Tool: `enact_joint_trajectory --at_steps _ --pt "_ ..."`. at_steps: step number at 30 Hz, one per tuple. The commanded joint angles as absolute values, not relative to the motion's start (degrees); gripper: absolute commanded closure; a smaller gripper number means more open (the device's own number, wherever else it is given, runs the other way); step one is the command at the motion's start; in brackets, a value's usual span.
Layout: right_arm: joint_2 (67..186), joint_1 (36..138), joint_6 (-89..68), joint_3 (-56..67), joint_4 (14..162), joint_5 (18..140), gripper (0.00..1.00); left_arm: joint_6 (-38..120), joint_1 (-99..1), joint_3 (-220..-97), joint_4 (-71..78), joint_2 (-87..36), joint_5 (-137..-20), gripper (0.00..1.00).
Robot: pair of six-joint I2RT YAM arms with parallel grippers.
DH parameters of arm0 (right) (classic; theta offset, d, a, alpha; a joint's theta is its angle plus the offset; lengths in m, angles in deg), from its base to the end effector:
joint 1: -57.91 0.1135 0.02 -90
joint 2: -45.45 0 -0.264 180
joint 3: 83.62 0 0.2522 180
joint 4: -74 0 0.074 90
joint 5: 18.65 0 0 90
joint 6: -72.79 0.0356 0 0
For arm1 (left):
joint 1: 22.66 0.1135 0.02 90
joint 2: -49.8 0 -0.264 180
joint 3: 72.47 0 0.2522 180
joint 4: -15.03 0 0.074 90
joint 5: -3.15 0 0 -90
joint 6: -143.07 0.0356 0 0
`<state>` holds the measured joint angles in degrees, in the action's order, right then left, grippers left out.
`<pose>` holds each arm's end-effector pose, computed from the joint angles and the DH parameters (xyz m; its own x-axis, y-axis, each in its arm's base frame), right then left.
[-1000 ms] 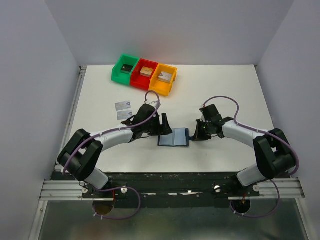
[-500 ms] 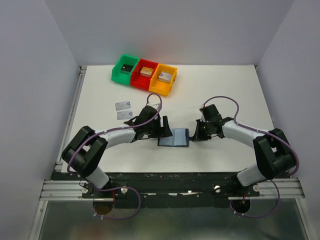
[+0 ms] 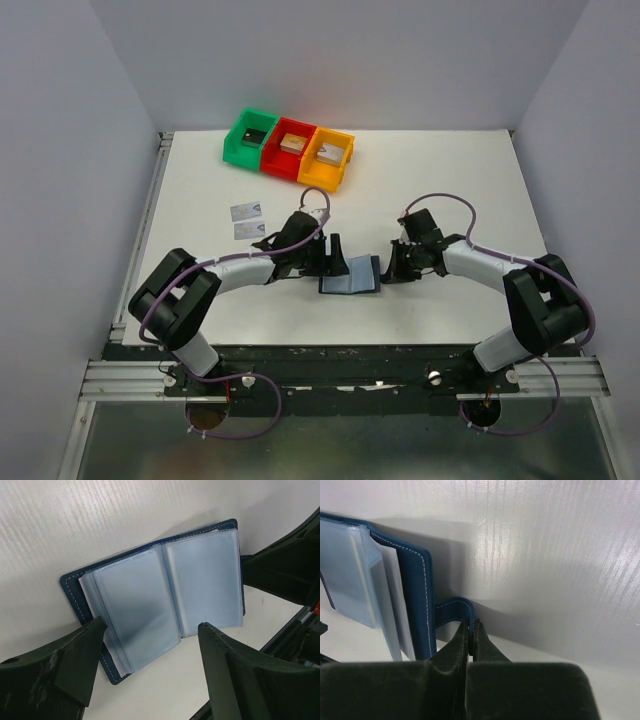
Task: Take the credit cards out of the card holder
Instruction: Remove the credit card from the card holder.
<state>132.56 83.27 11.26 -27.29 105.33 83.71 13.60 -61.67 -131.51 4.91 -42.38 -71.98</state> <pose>0.2446 0.1243 0.1520 -0.9447 0.0676 -0.3210 -0.0666 0.9187 0.3893 0.2430 -0.2086 0.1651 -0.8901 -0.0696 -0.4504 0.2432 0.7632 -0.5987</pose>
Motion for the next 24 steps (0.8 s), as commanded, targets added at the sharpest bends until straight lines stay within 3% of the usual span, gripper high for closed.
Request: enact_joint_trajectory --at_steps 1,19,24 --pt "134.22 82.87 11.00 -26.97 104.20 85.85 1.00 15.27 -63.00 -133.26 7.07 -43.71 -68.05 0.17" --pt "134.48 82.87 10.56 -26.70 104.72 85.67 1.00 18.70 -65.47 -137.30 5.49 -45.29 -66.38 0.17" --pt "134.13 82.87 10.30 -26.79 105.08 85.23 1.00 17.91 -65.38 -135.11 3.38 -41.61 -73.13 0.16"
